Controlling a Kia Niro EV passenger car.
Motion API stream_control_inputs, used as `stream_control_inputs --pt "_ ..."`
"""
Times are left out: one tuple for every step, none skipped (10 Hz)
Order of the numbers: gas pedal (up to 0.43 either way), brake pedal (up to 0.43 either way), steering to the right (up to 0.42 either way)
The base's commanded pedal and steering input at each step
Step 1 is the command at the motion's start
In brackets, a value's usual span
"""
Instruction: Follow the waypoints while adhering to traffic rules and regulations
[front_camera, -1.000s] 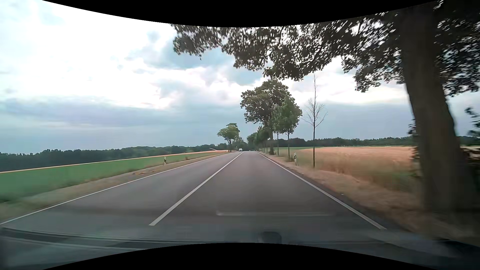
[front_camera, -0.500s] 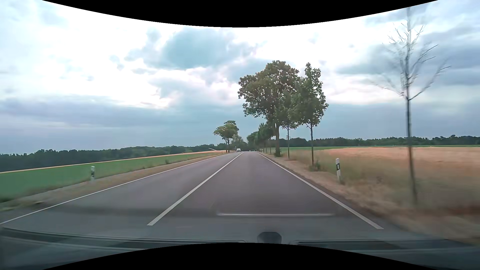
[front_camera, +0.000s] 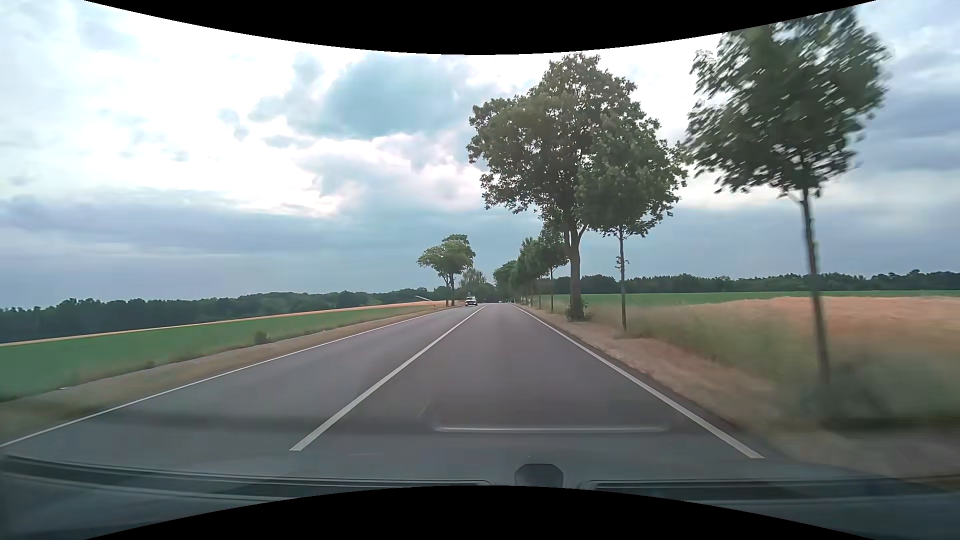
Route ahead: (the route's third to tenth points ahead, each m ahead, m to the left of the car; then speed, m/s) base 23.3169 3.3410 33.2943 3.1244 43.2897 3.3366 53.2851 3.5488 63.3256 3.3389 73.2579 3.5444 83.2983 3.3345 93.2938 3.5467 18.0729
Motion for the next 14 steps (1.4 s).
stream_control_inputs --pt "0.197 0.0 -0.004" --pt "0.197 0.0 -0.004" --pt "0.197 0.0 -0.004" --pt "0.197 0.0 -0.004" --pt "0.197 0.0 -0.004" --pt "0.197 0.0 -0.004" --pt "0.197 0.0 -0.005" --pt "0.197 0.0 -0.005" --pt "0.197 0.0 -0.005" --pt "0.197 0.0 -0.005" --pt "0.197 0.0 -0.005" --pt "0.197 0.0 -0.005" --pt "0.177 0.0 -0.005" --pt "0.169 0.0 -0.005"
